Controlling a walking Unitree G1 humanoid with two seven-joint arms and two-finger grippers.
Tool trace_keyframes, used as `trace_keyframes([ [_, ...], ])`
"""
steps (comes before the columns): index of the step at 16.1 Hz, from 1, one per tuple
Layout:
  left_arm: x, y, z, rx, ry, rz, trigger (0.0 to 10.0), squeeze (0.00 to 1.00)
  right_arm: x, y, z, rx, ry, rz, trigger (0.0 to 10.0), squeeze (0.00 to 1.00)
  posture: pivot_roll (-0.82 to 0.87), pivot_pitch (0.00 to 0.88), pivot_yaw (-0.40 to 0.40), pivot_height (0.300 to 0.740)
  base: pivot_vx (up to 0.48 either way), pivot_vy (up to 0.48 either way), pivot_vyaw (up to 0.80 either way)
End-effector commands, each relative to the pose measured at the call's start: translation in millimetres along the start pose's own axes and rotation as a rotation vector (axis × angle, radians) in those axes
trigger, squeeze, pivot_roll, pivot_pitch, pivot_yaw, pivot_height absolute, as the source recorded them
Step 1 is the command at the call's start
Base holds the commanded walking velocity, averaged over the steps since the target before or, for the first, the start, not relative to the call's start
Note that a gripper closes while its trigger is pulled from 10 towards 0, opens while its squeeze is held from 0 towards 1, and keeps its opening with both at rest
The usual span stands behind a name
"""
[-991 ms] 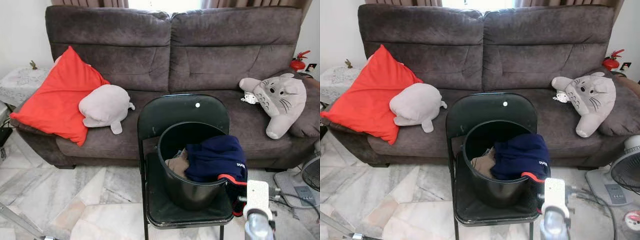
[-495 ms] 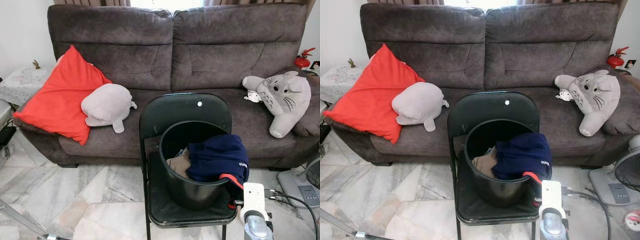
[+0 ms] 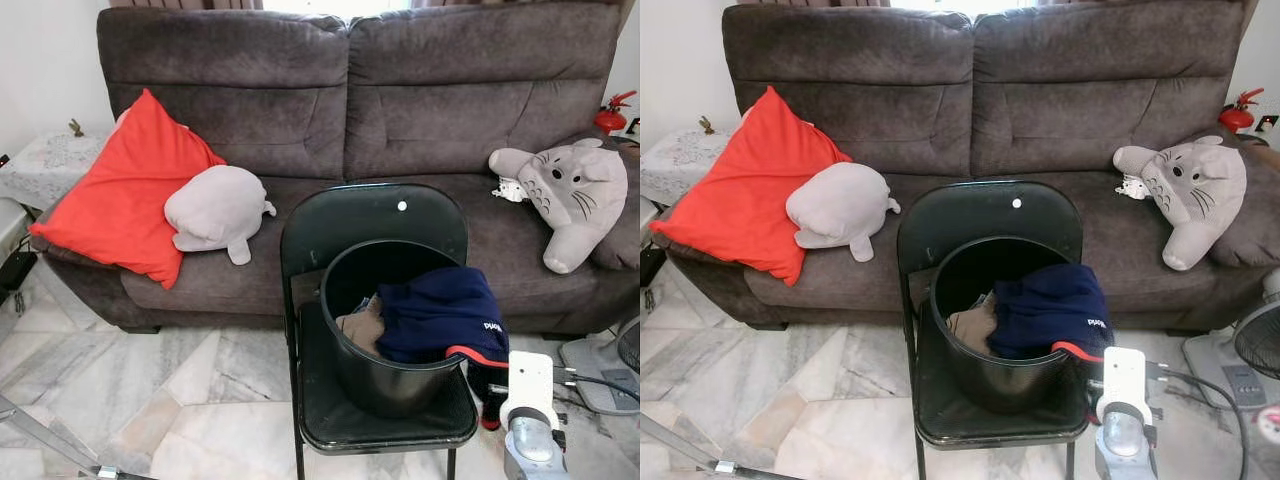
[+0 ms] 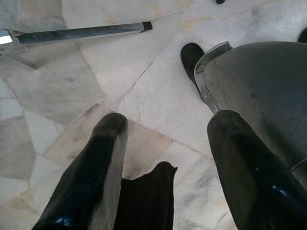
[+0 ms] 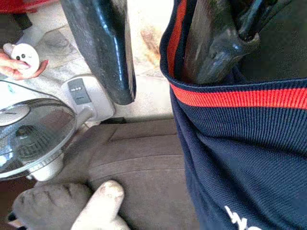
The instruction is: Hang hanger
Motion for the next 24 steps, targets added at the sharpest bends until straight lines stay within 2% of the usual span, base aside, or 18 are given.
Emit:
trace_keyframes([
  [1,-8,1.7,-5.1,0.007,-0.024,-0.022,10.0,0.00,2,-1.5,8.7,-0.058,0.000,0.016,10.0,0.00,-0.06,0.092,0.066,0.740,0.000,0.000,0.00],
  [3,-8,1.6,-4.6,0.003,-0.028,-0.023,10.0,0.00,-6,2.0,4.2,-0.022,-0.070,-0.017,10.0,0.00,-0.07,0.090,0.068,0.740,0.000,0.000,0.00],
  [6,-7,1.5,-4.3,0.002,-0.031,-0.022,10.0,0.00,-6,5.0,-13.6,0.118,-0.031,-0.015,10.0,0.00,-0.07,0.087,0.069,0.740,0.000,0.000,0.00],
  [10,-7,1.6,-5.3,0.008,-0.037,-0.023,10.0,0.00,8,-2.9,-13.4,0.165,0.001,0.005,10.0,0.00,-0.05,0.080,0.071,0.740,0.000,0.000,0.00],
  [13,-8,1.8,-6.0,0.011,-0.034,-0.024,10.0,0.00,17,-7.2,-11.0,0.190,0.066,0.044,10.0,0.00,-0.03,0.076,0.075,0.740,0.000,0.000,0.00],
  [18,-10,2.5,-8.6,0.015,-0.041,-0.030,10.0,0.00,6,-6.0,-13.7,0.238,0.096,-0.033,10.0,0.00,0.00,0.075,0.084,0.740,0.000,0.000,0.00],
  [20,-11,2.9,-10.2,0.018,-0.046,-0.034,10.0,0.00,6,-6.5,-7.7,0.185,0.127,-0.011,10.0,0.00,0.00,0.081,0.090,0.740,0.000,0.000,0.00],
  [22,-12,3.0,-10.7,0.018,-0.049,-0.035,10.0,0.00,9,-9.4,7.0,0.073,0.094,0.005,10.0,0.00,0.00,0.088,0.092,0.740,0.000,0.000,0.00],
  [24,-11,3.0,-10.7,0.017,-0.049,-0.034,10.0,0.00,11,-9.7,13.4,0.026,0.077,0.037,10.0,0.00,0.00,0.091,0.092,0.740,0.000,0.000,0.00],
])
Point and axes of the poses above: a point about 5 cm out from each wrist's last joint towards the gripper, its own y axis pointing back from the gripper into the wrist, its own x axis along the axis of the wrist's last joint, z = x × y, the point moved 2 cm from there along -y, pointing out of the wrist towards the gripper, and after that the axes turned 6 degrees about y, right-handed, at the moved point
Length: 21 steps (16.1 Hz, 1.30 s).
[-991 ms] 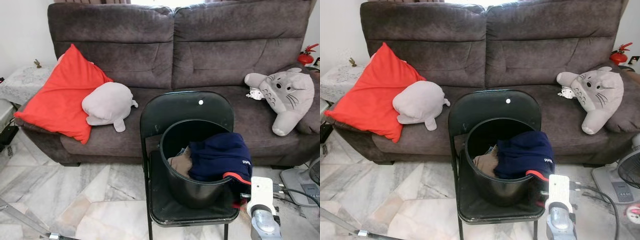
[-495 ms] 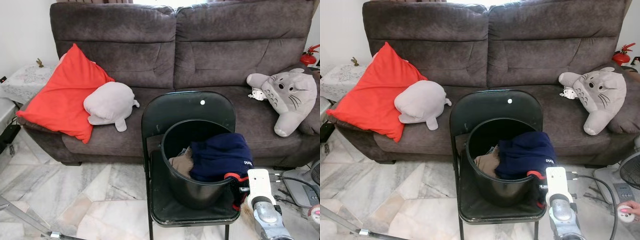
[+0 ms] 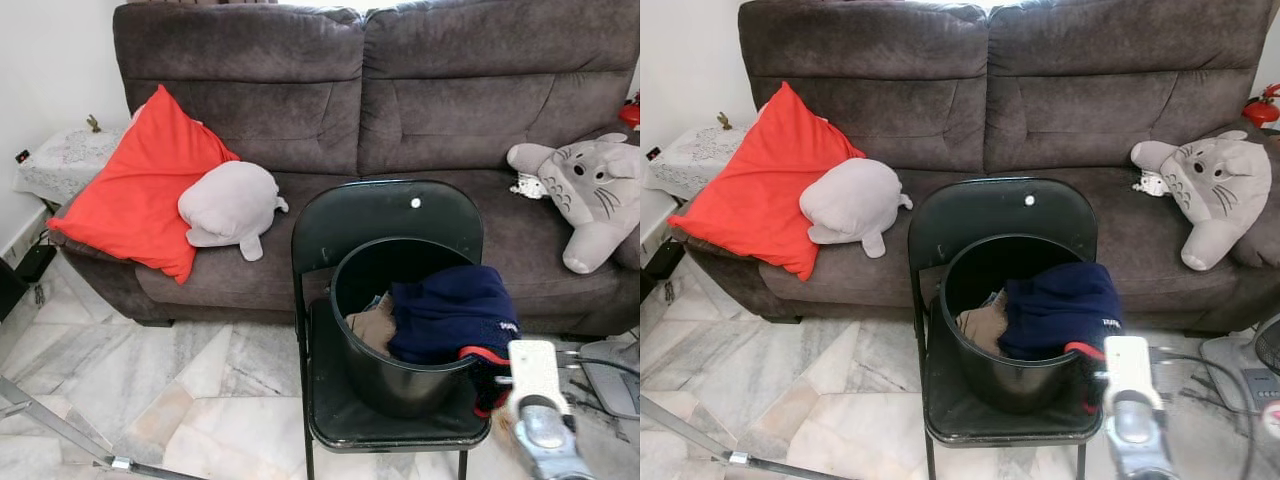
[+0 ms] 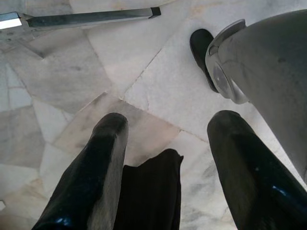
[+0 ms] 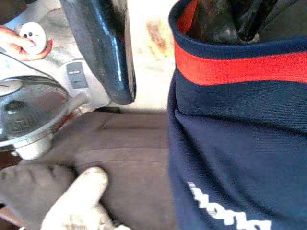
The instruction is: Hang hanger
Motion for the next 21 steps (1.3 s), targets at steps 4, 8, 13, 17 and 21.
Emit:
trace_keyframes([
  [4,-6,1.4,-4.8,0.010,-0.010,-0.016,10.0,0.00,4,2.5,7.6,-0.057,-0.040,0.069,0.0,0.00,-0.02,0.093,0.090,0.740,0.000,0.000,0.00],
  [8,-5,1.2,-4.3,0.008,-0.011,-0.013,10.0,0.00,14,2.0,16.7,-0.095,-0.033,0.150,0.0,0.00,-0.04,0.089,0.087,0.740,0.000,0.000,0.00],
  [13,-4,1.0,-4.1,0.007,-0.012,-0.011,10.0,0.00,65,-5.7,31.2,-0.092,-0.033,0.359,0.0,0.00,-0.05,0.085,0.083,0.740,0.000,0.000,0.00],
  [17,-3,0.8,-3.5,0.007,-0.011,-0.009,10.0,0.00,118,-8.7,21.1,-0.002,-0.028,0.510,0.0,0.00,-0.05,0.083,0.080,0.740,0.000,0.000,0.00],
  [21,-3,0.7,-3.3,0.010,-0.006,-0.008,10.0,0.00,167,-0.1,-23.4,0.268,0.036,0.639,0.0,0.00,-0.05,0.079,0.075,0.740,0.000,0.000,0.00],
])
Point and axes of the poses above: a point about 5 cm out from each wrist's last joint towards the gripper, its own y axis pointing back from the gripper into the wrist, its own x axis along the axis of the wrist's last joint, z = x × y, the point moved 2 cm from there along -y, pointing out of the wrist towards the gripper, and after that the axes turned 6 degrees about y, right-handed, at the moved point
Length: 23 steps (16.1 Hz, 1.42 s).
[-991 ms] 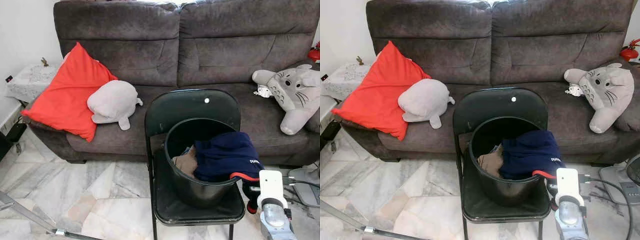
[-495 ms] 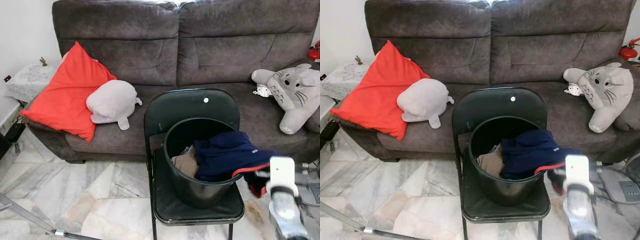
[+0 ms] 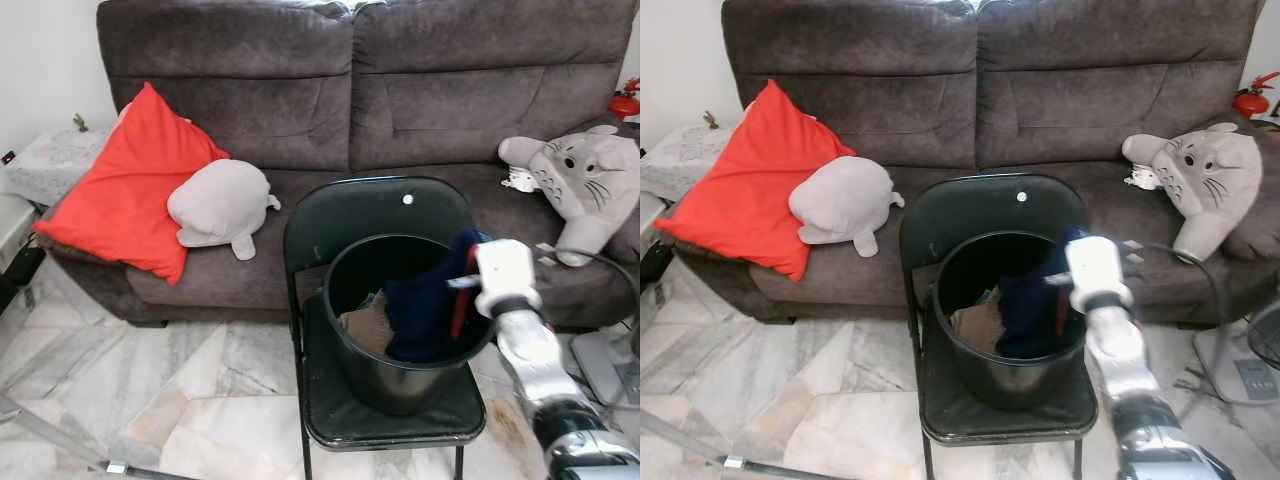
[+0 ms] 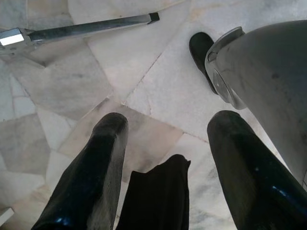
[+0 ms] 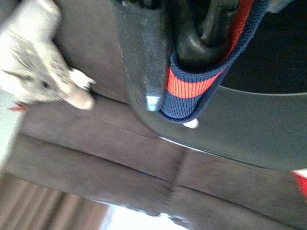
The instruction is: Hang hanger
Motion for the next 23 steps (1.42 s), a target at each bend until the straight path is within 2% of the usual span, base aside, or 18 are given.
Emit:
trace_keyframes([
  [1,-8,1.4,-3.1,0.011,0.008,-0.020,10.0,0.00,9,-4.2,-10.7,0.061,0.002,0.031,0.0,0.00,-0.05,0.080,0.074,0.740,0.000,0.000,0.00],
  [4,-8,1.3,-2.6,0.009,0.010,-0.021,10.0,0.00,3,-1.9,-27.4,0.172,0.006,-0.011,0.0,0.00,-0.05,0.081,0.071,0.740,0.000,0.000,0.00],
  [7,-8,1.3,-2.1,0.006,0.011,-0.022,10.0,0.00,-15,8.5,-34.5,0.200,0.000,-0.090,0.0,0.00,-0.05,0.078,0.072,0.740,0.000,0.000,0.00],
  [8,-8,1.3,-2.0,0.005,0.011,-0.023,10.0,0.00,-21,11.5,-36.2,0.214,0.014,-0.122,3.5,0.00,-0.05,0.078,0.072,0.740,0.000,0.000,0.00],
  [9,-8,1.3,-2.0,0.005,0.010,-0.022,10.0,0.00,-27,14.4,-36.1,0.217,0.017,-0.151,10.0,0.00,-0.05,0.075,0.071,0.740,0.000,0.000,0.00],
  [14,-9,1.4,-2.1,0.005,0.008,-0.023,10.0,0.00,-44,22.7,-30.8,0.178,0.039,-0.254,10.0,0.00,-0.06,0.069,0.071,0.740,0.000,0.000,0.00],
  [15,-9,1.4,-2.2,0.006,0.008,-0.023,10.0,0.00,-44,23.6,-31.4,0.181,0.034,-0.253,10.0,0.12,-0.06,0.068,0.071,0.740,0.000,0.000,0.00],
  [16,-9,1.4,-2.3,0.006,0.007,-0.023,10.0,0.00,-45,24.9,-32.2,0.182,0.034,-0.260,10.0,0.75,-0.06,0.068,0.071,0.740,0.000,0.000,0.00],
  [17,-9,1.4,-2.2,0.006,0.007,-0.024,10.0,0.00,-47,26.1,-33.9,0.193,0.040,-0.266,10.0,0.78,-0.06,0.068,0.070,0.740,0.000,0.000,0.00],
  [18,-9,1.4,-2.1,0.006,0.007,-0.023,10.0,0.00,-47,26.7,-35.6,0.210,0.064,-0.268,10.0,0.03,-0.06,0.070,0.069,0.740,0.000,0.000,0.00],
  [21,-9,1.4,-2.0,0.004,0.007,-0.025,10.0,0.00,-48,26.3,-33.7,0.227,0.129,-0.284,10.0,0.00,-0.06,0.074,0.068,0.740,0.000,0.000,0.00],
  [23,-9,1.4,-2.0,0.004,0.007,-0.026,10.0,0.00,-53,27.6,-27.7,0.246,0.228,-0.314,10.0,0.00,-0.07,0.078,0.067,0.740,0.000,0.000,0.00],
])
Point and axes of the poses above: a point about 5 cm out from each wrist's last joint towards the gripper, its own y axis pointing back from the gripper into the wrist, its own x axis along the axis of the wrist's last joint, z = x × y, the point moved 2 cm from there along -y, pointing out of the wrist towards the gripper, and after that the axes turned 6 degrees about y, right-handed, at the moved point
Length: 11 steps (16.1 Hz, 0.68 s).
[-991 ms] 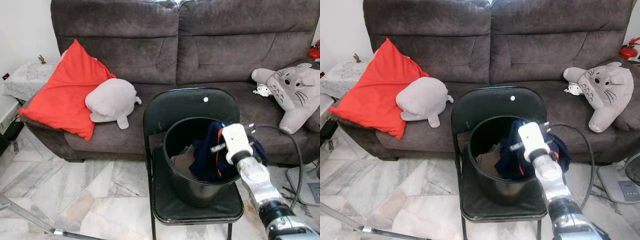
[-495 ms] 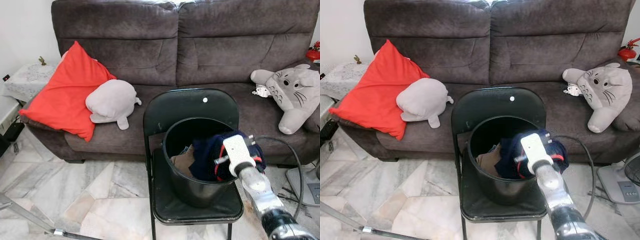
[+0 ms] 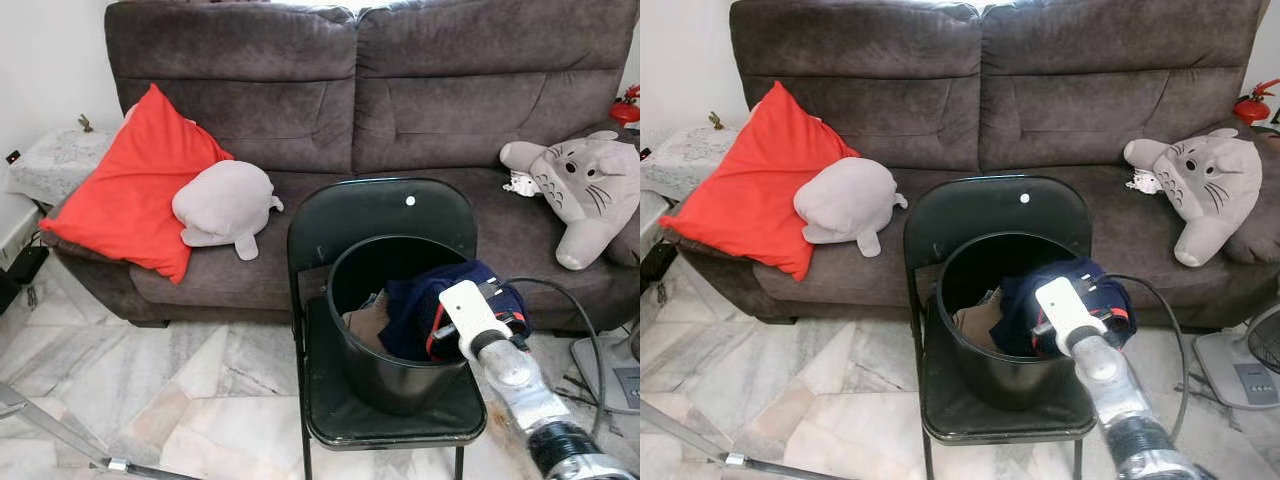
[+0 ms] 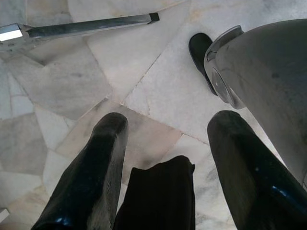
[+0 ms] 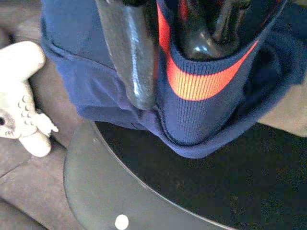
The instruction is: Hang hanger
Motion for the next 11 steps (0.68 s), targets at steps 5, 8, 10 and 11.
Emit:
trace_keyframes([
  [5,-8.2,1.2,-1.6,-0.004,0.003,-0.028,10.0,0.00,-13.3,3.5,5.3,0.047,0.182,-0.082,10.0,0.77,-0.07,0.081,0.068,0.740,0.000,0.000,0.00],
  [8,-8.3,1.1,-1.2,-0.005,0.000,-0.029,10.0,0.00,-12.8,3.5,4.6,0.074,0.301,-0.083,10.0,0.00,-0.07,0.081,0.068,0.740,0.000,0.000,0.00],
  [10,-8.3,1.1,-1.2,-0.006,0.000,-0.030,10.0,0.00,-12.4,3.0,3.8,0.093,0.353,-0.086,10.0,0.00,-0.07,0.082,0.068,0.740,0.000,0.000,0.00],
  [11,-8.5,1.1,-1.2,-0.007,-0.002,-0.032,10.0,0.00,-12.0,2.9,2.7,0.118,0.420,-0.087,10.0,0.00,-0.07,0.082,0.069,0.740,0.000,0.000,0.00],
])
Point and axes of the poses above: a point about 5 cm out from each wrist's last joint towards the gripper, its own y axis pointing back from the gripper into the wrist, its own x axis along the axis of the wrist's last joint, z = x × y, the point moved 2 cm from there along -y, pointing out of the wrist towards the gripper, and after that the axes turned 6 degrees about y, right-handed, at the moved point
